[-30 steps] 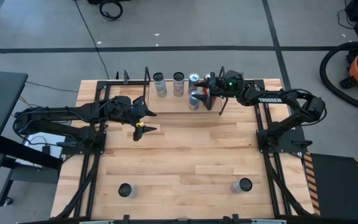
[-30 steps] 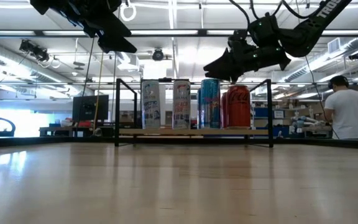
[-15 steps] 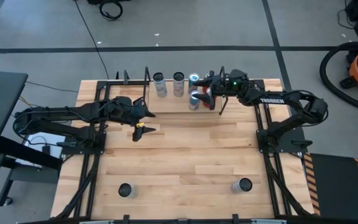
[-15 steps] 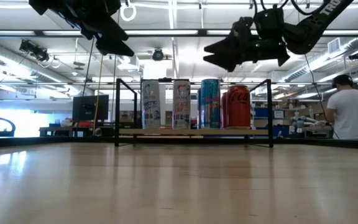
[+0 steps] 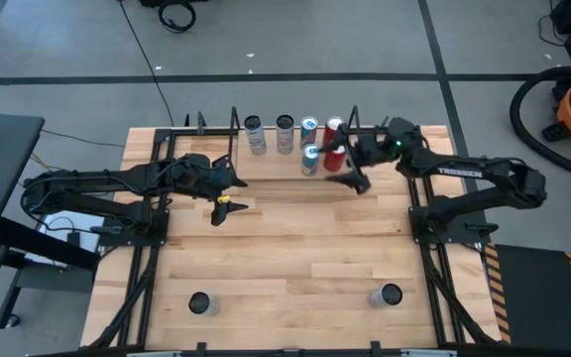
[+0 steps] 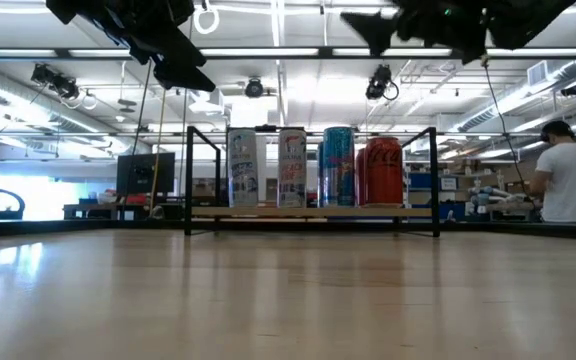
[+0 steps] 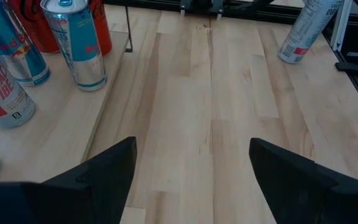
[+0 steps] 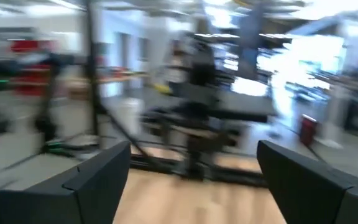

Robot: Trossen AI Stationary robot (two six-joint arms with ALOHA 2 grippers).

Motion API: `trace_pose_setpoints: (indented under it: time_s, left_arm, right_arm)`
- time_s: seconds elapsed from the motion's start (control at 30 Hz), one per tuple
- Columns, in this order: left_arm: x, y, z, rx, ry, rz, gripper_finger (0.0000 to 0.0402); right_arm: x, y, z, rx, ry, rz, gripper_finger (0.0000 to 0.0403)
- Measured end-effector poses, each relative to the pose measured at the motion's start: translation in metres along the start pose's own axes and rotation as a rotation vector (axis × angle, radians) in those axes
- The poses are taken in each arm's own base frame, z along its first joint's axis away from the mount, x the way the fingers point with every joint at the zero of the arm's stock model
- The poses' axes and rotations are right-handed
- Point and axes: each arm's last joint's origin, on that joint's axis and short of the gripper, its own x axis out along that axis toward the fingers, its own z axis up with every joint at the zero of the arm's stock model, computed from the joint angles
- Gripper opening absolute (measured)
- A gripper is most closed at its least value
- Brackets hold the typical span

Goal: Place canned beverage on shelf
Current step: Put the white and pink soda can on the shelf aligned with the other white and pink soda can

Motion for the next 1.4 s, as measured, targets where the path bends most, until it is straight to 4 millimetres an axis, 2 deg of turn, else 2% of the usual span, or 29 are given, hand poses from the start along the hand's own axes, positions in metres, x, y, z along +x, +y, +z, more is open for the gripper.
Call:
trace_pose_setpoints:
  time_s: [0.13, 0.3, 0.8, 0.97, 1.17, 1.4]
  left_arm:
    - [0.000, 0.000, 0.000, 0.000, 0.000, 0.000, 0.0314]
    - [0.000, 0.000, 0.000, -0.012, 0.000, 0.000, 0.0314]
    - [0.000, 0.000, 0.000, -0.027, -0.002, 0.000, 0.0314]
    - [0.000, 0.000, 0.000, -0.026, -0.001, 0.000, 0.0314]
    - [0.000, 0.000, 0.000, -0.026, -0.002, 0.000, 0.0314]
    - [0.000, 0.000, 0.000, -0.026, -0.001, 0.000, 0.0314]
  right_arm:
    - [0.000, 0.023, 0.014, -0.045, -0.045, 0.189, 0.0379]
    - [0.000, 0.044, 0.023, -0.046, -0.063, 0.277, 0.0391]
    - [0.015, 0.092, 0.024, 0.139, -0.025, 0.521, 0.0392]
    - [0.019, 0.110, 0.019, 0.234, 0.045, 0.601, 0.0392]
    - [0.022, 0.128, 0.003, 0.304, 0.198, 0.564, 0.0392]
    - [0.014, 0.146, -0.012, 0.259, 0.394, 0.434, 0.0390]
